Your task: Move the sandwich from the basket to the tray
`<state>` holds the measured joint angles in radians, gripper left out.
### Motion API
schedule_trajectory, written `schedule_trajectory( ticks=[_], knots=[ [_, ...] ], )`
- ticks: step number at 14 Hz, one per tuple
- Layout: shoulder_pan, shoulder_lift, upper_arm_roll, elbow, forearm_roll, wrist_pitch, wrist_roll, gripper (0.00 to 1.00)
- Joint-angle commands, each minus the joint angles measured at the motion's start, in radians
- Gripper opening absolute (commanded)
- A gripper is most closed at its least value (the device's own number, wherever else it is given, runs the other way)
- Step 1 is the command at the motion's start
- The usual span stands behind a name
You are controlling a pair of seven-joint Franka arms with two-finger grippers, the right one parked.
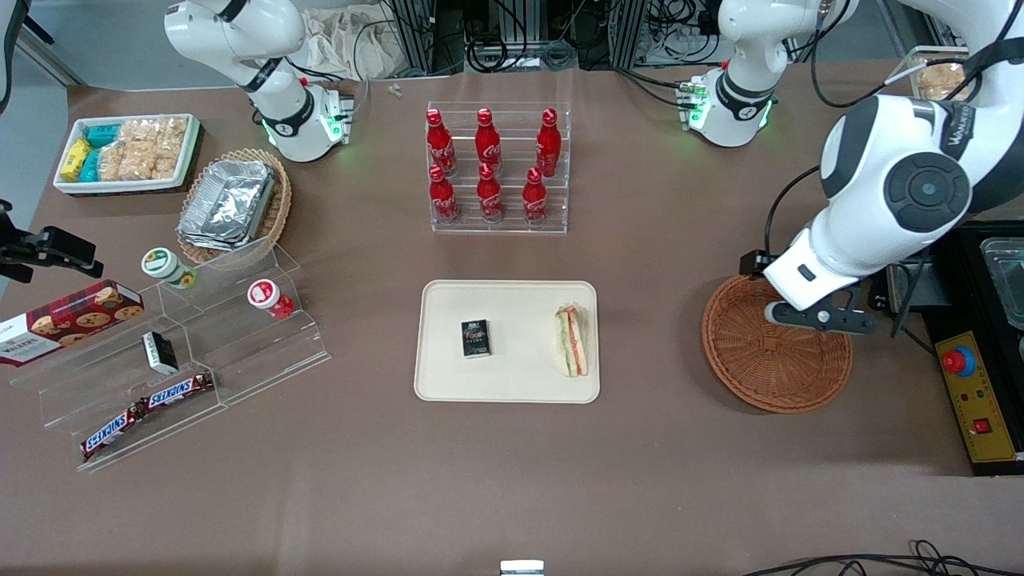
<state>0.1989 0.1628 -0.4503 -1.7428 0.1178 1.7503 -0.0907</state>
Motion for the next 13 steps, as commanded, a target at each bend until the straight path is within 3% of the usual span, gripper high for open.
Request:
schedule_trajectory(
  ticks=[1, 3, 6, 13],
  knots=[
    [0.027, -0.055, -0.001, -0.027, -0.013, -0.009, 0.084, 1.0],
    [-0.01, -0.055, 0.08, -0.02, -0.014, -0.009, 0.124, 1.0],
    [-0.022, -0.046, 0.09, 0.003, -0.015, -0.031, 0.151, 1.0],
    [-0.128, 0.086, 0.162, 0.213, -0.003, -0.17, 0.151, 1.0]
  ],
)
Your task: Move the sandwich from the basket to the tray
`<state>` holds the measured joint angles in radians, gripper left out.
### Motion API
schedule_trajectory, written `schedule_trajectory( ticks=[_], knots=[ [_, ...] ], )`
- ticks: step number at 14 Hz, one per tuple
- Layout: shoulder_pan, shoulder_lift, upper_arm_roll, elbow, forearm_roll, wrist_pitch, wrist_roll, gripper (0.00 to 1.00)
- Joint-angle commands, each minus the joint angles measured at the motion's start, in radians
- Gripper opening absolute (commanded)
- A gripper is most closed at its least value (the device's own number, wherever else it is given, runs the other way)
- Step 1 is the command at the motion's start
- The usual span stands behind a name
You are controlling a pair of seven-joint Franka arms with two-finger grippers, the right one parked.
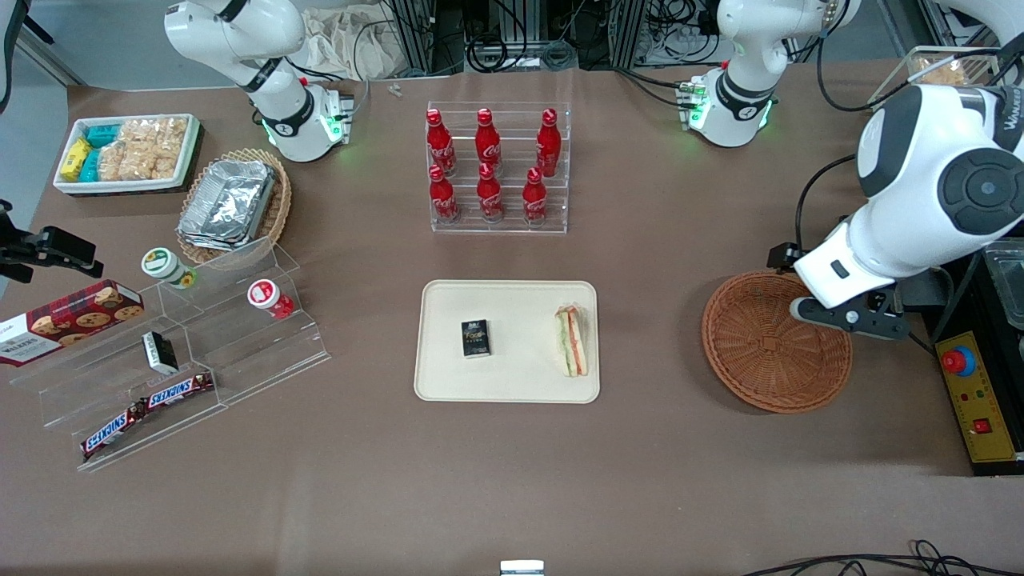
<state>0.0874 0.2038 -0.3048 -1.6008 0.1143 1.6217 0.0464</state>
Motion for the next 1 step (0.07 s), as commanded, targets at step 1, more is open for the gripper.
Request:
schedule_trajectory(
  ticks=[1],
  knots=[
    [-0.012, 0.045, 0.016, 0.071, 0.001, -0.042, 0.019, 1.0]
  ],
)
